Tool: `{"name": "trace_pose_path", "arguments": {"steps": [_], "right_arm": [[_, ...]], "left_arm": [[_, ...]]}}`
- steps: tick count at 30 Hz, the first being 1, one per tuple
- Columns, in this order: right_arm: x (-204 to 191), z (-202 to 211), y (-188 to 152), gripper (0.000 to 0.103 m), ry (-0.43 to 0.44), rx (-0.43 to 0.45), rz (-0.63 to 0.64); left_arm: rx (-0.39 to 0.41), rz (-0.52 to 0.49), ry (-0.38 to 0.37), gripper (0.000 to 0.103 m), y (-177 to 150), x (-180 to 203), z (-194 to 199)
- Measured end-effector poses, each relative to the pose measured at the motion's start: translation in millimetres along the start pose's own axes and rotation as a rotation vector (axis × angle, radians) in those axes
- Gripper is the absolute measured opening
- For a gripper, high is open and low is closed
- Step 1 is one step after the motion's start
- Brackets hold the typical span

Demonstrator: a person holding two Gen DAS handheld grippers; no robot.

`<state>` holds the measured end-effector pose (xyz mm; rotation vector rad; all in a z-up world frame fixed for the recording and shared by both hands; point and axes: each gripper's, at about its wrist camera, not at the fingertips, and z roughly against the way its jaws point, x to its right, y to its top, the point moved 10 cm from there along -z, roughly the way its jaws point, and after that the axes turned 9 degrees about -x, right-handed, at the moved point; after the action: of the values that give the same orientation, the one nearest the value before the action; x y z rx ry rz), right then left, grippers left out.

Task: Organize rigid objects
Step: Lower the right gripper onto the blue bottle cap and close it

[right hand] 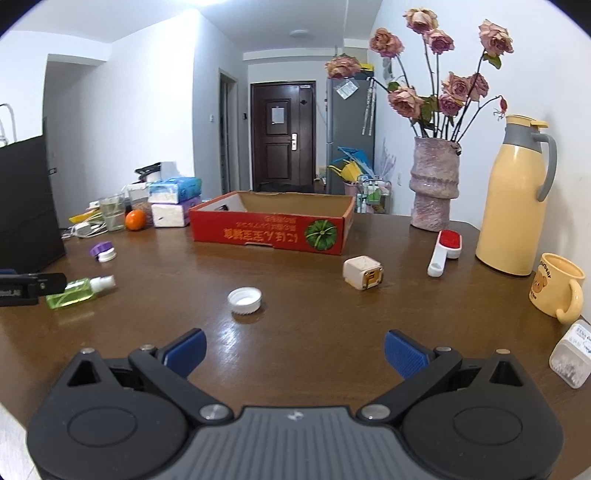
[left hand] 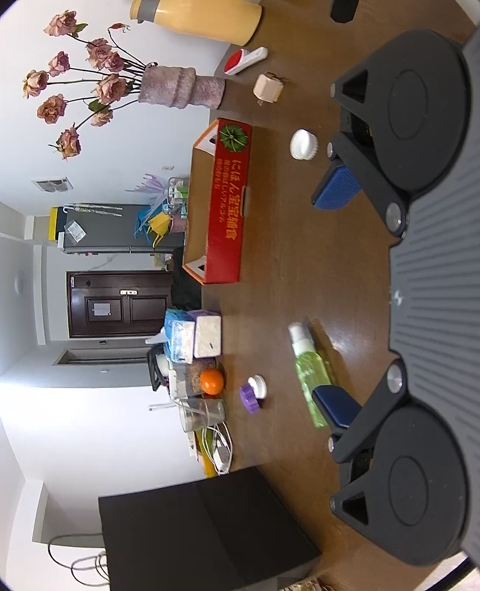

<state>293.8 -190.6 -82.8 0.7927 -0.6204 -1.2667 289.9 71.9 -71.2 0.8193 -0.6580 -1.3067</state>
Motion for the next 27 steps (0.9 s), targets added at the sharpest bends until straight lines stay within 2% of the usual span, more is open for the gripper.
{"name": "trace_pose_path", "arguments": {"steps": [11,14,22,27], "right_arm": [[-37,3,-28,0.103,0.082,-0.044,0.045],[-48,0,-33,0.103,0.120,-0.064,0.064],[-74,-19,-42,0.102,0.150,-0.108,0.117],[-91,-43,-47,0.094,0.170,-0.157,0.135]], "left_arm": [[-0.017,0.037,0.003,0.103,-34,-24,8],[-0.021,0.039,0.003,0.103,-38,-28,8],[-0.040,0.055,0.021,0.103,-42,-39,2],[-0.058,0.071,0.045,0.103,-47,-55,-2]]}}
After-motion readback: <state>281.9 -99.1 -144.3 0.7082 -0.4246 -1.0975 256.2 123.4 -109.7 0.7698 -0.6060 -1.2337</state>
